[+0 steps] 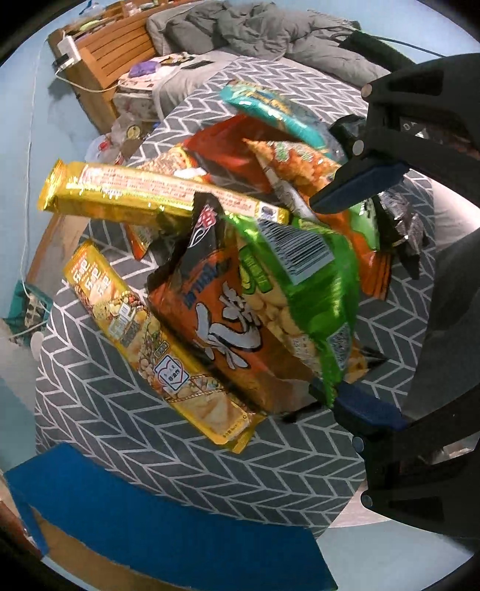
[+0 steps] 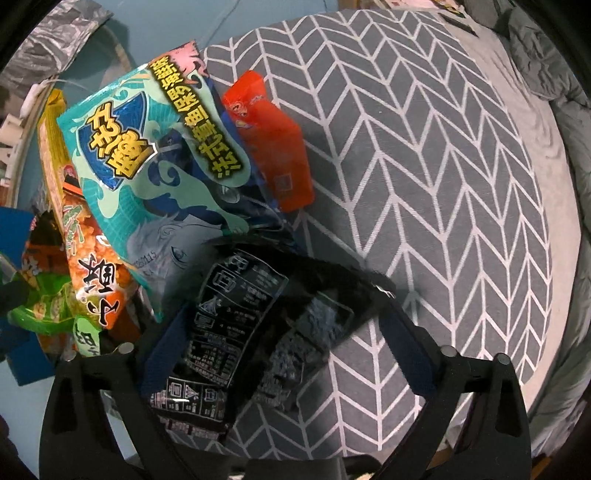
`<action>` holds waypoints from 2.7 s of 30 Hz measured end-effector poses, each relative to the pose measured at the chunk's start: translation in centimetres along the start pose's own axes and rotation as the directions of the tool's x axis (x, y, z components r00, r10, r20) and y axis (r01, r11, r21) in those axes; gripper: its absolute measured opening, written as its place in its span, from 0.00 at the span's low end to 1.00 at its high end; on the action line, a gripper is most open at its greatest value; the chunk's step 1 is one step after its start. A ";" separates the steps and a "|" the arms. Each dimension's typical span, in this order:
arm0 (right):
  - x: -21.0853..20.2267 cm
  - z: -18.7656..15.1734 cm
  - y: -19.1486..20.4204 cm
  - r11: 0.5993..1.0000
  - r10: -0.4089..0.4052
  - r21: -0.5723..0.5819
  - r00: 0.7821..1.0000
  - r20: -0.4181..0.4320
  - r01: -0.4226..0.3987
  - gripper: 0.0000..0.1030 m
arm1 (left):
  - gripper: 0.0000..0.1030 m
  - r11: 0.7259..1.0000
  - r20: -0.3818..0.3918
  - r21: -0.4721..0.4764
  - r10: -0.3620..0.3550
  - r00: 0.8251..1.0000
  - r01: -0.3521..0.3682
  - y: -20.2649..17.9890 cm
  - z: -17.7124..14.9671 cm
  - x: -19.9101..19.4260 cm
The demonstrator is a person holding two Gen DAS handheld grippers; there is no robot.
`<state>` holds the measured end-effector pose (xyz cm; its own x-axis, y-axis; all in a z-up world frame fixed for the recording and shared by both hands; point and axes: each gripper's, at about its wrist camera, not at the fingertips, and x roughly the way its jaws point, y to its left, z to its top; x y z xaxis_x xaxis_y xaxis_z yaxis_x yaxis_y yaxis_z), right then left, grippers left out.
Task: Organize snacks
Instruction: 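Grasp the green peanut bag with the left tool while the right tool grasps a black packet, then carry the green bag and black packet with both tools over the cardboard box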
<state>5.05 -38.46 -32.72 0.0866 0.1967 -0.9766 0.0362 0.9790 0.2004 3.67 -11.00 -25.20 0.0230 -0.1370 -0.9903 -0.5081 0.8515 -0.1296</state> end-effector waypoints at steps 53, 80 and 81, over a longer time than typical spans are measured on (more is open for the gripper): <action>-11.7 -1.7 11.4 0.908 -0.013 -0.400 0.965 0.262 0.121 0.58 | 0.34 0.937 0.088 0.330 -0.155 0.984 0.118 4.5 -1.8 -8.8; -14.9 -1.3 25.1 0.774 0.153 -0.631 0.952 0.265 0.051 0.58 | 0.34 0.944 0.190 0.305 -0.190 0.963 0.126 12.1 -1.2 -15.0; -14.9 -1.3 25.8 0.767 0.159 -0.640 0.952 0.263 0.049 0.58 | 0.34 0.949 0.202 0.293 -0.183 0.962 0.119 12.8 -1.0 -15.2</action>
<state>3.41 -16.03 -13.08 0.3501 0.3293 -0.8769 -0.6054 0.7939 0.0564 -4.08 1.48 -11.78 0.2890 -0.1856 -0.9392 -0.2268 0.9398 -0.2555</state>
